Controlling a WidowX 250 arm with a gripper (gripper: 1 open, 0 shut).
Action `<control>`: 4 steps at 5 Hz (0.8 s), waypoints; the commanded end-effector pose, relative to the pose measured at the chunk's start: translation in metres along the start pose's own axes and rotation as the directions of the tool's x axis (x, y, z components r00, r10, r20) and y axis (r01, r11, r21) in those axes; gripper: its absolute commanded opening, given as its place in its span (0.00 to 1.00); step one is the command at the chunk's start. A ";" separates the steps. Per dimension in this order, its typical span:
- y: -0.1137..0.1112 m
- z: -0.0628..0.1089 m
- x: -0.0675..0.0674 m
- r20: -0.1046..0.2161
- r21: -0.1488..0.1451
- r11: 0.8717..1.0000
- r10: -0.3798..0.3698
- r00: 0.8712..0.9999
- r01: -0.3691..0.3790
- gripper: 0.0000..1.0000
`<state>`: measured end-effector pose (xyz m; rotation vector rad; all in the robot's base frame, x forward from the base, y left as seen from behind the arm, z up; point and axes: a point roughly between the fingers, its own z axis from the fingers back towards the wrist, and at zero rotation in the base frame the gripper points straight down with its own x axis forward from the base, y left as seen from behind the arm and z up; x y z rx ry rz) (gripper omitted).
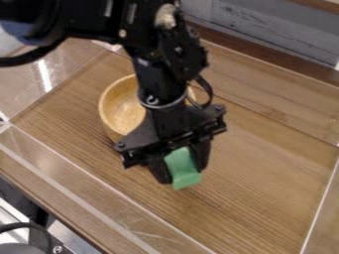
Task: Put the green block in the brown bowl
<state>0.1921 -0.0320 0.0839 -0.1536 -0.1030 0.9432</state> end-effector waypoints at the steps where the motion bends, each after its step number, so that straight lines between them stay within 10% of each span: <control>1: -0.005 0.008 0.011 0.037 -0.058 0.998 0.015 0.999 -0.013 0.00; 4: 0.002 -0.001 0.032 0.054 -0.095 0.995 0.035 0.998 -0.030 0.00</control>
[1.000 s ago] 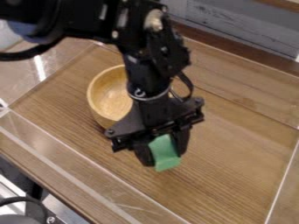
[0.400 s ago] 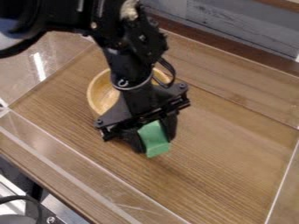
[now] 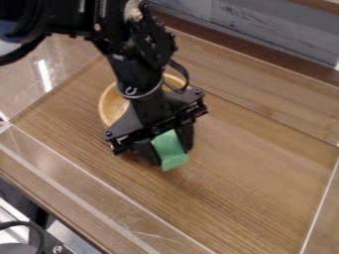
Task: Put the green block in the brown bowl
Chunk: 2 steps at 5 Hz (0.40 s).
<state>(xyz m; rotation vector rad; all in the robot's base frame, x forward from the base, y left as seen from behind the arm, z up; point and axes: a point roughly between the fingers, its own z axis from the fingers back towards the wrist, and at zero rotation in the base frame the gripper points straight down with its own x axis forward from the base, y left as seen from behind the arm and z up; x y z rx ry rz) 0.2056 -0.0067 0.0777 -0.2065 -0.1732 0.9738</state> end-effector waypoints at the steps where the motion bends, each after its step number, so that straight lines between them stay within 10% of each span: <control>1: -0.003 0.002 0.008 0.022 -0.028 1.000 0.005 1.000 -0.005 0.00; 2: -0.002 -0.001 0.012 0.028 -0.035 0.999 0.009 1.000 -0.008 0.00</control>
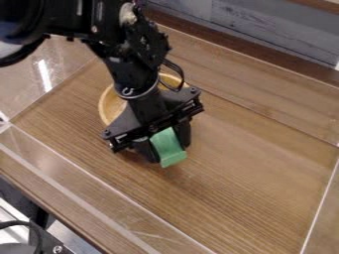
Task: Put the green block in the brown bowl
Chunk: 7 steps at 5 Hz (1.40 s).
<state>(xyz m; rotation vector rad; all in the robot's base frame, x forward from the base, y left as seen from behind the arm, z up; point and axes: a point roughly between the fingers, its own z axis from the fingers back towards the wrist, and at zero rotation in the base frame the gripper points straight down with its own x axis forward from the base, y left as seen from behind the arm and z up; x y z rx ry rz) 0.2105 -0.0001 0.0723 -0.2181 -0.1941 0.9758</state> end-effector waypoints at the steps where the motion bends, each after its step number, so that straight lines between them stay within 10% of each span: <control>1: -0.002 0.002 0.006 0.022 -0.021 1.000 0.005 1.000 -0.004 0.00; 7: -0.005 0.006 0.026 0.028 -0.060 0.997 -0.043 0.999 0.044 0.00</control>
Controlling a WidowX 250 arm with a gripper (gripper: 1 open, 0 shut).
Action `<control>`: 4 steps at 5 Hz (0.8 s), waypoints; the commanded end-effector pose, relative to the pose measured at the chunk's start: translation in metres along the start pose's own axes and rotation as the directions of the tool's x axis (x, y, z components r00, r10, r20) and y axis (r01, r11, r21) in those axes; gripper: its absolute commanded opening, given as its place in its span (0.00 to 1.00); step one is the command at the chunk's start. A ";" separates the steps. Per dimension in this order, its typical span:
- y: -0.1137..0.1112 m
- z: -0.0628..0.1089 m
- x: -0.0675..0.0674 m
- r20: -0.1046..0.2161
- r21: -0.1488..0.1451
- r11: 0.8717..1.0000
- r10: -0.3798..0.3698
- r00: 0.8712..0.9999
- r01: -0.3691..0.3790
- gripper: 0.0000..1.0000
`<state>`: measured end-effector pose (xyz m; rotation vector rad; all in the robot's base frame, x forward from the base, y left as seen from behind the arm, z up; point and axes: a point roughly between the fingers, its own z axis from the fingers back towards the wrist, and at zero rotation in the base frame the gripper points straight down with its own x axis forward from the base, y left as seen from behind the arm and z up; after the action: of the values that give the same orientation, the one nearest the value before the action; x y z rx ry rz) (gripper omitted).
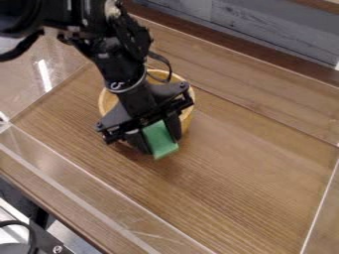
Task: Put the green block in the brown bowl
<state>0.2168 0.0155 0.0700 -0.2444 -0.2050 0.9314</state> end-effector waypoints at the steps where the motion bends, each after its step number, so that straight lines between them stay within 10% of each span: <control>1: -0.011 0.011 0.014 0.037 -0.039 0.999 -0.012 0.999 0.013 0.00; 4: -0.014 0.013 0.020 0.042 -0.050 0.998 -0.031 0.999 0.033 0.00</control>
<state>0.2262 0.0212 0.0767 -0.2581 -0.2226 0.9026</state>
